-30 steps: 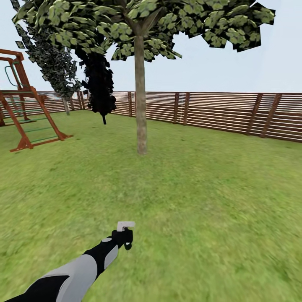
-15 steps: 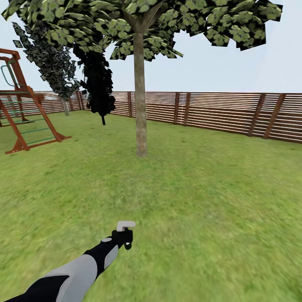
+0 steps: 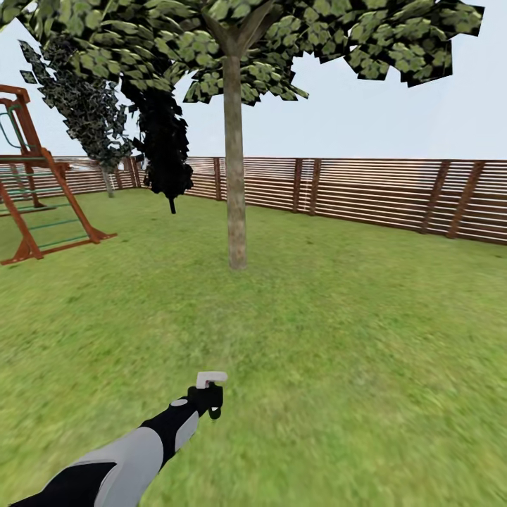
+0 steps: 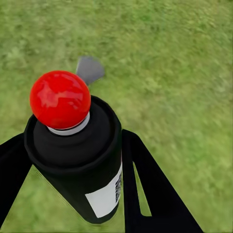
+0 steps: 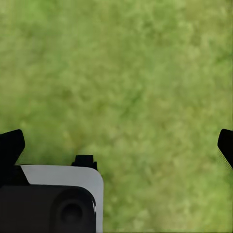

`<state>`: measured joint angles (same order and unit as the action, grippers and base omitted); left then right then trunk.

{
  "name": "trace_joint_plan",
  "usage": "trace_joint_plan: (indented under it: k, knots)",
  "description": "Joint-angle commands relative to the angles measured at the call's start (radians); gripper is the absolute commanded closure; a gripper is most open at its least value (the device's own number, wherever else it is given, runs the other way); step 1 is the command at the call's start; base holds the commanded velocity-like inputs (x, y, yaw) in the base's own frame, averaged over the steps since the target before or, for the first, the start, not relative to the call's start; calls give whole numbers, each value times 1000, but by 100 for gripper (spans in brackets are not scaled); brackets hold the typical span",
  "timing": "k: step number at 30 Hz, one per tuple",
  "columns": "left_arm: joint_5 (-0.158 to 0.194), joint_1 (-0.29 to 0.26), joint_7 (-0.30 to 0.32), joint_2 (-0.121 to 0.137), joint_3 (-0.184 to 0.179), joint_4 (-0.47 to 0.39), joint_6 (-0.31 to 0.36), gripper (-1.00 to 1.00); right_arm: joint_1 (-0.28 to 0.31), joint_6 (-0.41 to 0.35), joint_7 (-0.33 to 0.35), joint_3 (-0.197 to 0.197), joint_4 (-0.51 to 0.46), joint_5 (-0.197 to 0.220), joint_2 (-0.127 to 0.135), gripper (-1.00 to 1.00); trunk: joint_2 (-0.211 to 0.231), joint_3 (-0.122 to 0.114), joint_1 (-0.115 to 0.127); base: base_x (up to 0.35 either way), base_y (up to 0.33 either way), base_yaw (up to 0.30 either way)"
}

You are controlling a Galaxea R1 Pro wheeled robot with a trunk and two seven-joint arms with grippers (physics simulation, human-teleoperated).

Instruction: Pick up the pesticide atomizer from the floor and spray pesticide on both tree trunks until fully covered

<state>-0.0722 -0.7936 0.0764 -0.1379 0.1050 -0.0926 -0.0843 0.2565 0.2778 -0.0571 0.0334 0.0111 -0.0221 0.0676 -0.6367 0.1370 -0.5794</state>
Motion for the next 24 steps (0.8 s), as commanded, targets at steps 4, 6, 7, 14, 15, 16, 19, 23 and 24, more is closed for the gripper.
trace_joint_plan:
  k: [4, 6, 7, 14, 15, 16, 19, 23, 24]
  knots:
    - [-8, -1, 3, 0, 8, 1, -3, 100, 1, 3, -4, 3, 1, -2, 0, -100, -1, 1, -1, 350, 0, 0]
    - [-8, -1, 3, 0, 8, 1, -4, 100, 1, 3, -4, 3, 1, -2, 0, -100, -1, 1, -1, 350, 0, 0]
    - [-8, -1, 3, 0, 8, 1, -4, 100, 1, 3, -4, 3, 1, -2, 0, -100, -1, 1, -1, 350, 0, 0]
    - [-8, -1, 3, 0, 9, 1, -5, 100, 0, 3, -4, 3, 3, -2, -3, -100, -1, 1, -1, 350, 0, 0]
    - [-8, -1, 3, 0, 10, 1, -5, 100, 1, 3, -4, 3, 3, -2, -3, -100, -1, 1, -1, 350, 0, 0]
    - [-8, -1, 3, 0, 10, 1, -5, 100, 1, 3, -4, 3, 3, -2, -3, -100, -1, 1, -1, 350, 0, 0]
    - [-8, -1, 3, 0, 10, 1, -5, 100, 1, 3, -4, 3, 3, -3, -4, -100, -1, 1, -1, 350, 0, 0]
    - [-8, -1, 3, 0, 10, 1, -5, 100, 1, 3, -4, 3, 3, -3, -4, -100, -1, 1, -1, 350, 0, 0]
    - [-8, -1, 3, 0, 10, 1, -5, 100, 1, 3, -4, 3, 3, -3, -4, -100, -1, 1, -1, 350, 0, 0]
